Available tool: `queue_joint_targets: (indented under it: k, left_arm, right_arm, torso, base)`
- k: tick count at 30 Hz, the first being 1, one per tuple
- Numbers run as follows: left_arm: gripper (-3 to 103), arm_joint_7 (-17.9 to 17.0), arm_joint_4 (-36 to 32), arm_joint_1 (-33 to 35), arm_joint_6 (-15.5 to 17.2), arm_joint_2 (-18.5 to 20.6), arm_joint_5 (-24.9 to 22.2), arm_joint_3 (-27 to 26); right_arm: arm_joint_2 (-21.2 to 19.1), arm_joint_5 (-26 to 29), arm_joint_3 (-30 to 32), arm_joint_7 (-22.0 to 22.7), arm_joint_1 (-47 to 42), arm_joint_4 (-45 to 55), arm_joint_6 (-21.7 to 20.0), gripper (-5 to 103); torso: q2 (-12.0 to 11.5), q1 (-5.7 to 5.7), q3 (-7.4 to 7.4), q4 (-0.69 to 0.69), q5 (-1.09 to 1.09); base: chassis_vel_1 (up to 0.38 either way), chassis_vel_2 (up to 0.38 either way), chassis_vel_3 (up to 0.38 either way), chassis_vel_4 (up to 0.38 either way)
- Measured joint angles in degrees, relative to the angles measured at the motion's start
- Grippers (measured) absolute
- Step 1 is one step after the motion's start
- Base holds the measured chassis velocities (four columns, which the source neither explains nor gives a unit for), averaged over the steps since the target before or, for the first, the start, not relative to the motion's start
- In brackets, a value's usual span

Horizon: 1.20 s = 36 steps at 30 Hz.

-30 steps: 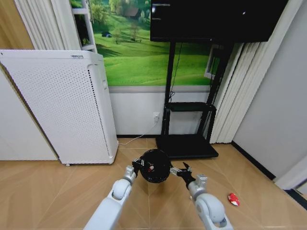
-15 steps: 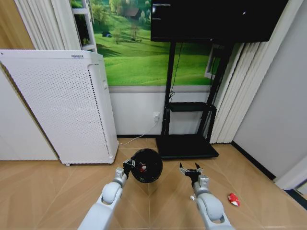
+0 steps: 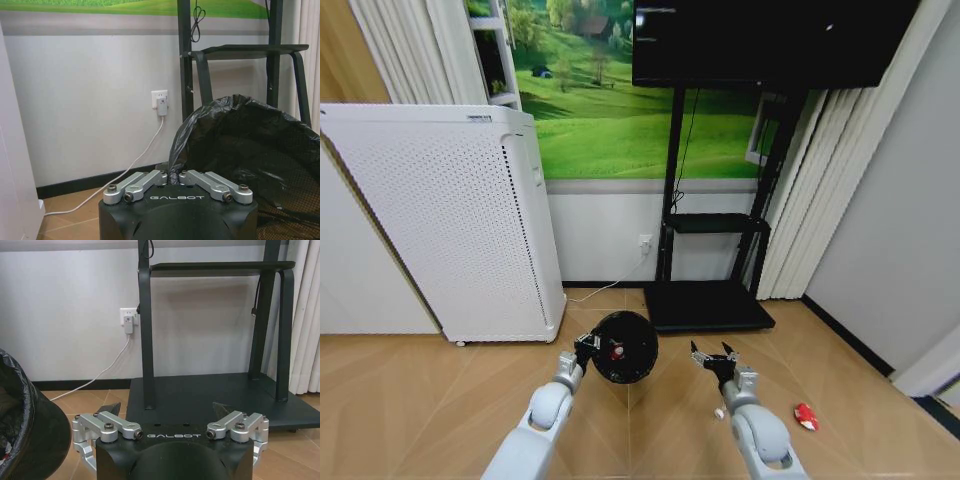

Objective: Pick up the trash bin and place the garbage on the floor into it.

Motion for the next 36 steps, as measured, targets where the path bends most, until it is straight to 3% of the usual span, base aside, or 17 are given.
queue_joint_targets:
  k: [36]
  left_arm:
    - [4,0.53,-1.12,1.05,0.07,0.49,0.2,-0.52]
  right_arm:
    - [0.21,0.2,0.29,-0.69,-0.01,-0.3,0.7,100]
  torso:
    - [0.0,0.0,0.0,0.0,0.0]
  base:
    - [-0.073,-0.072,0.071,0.068]
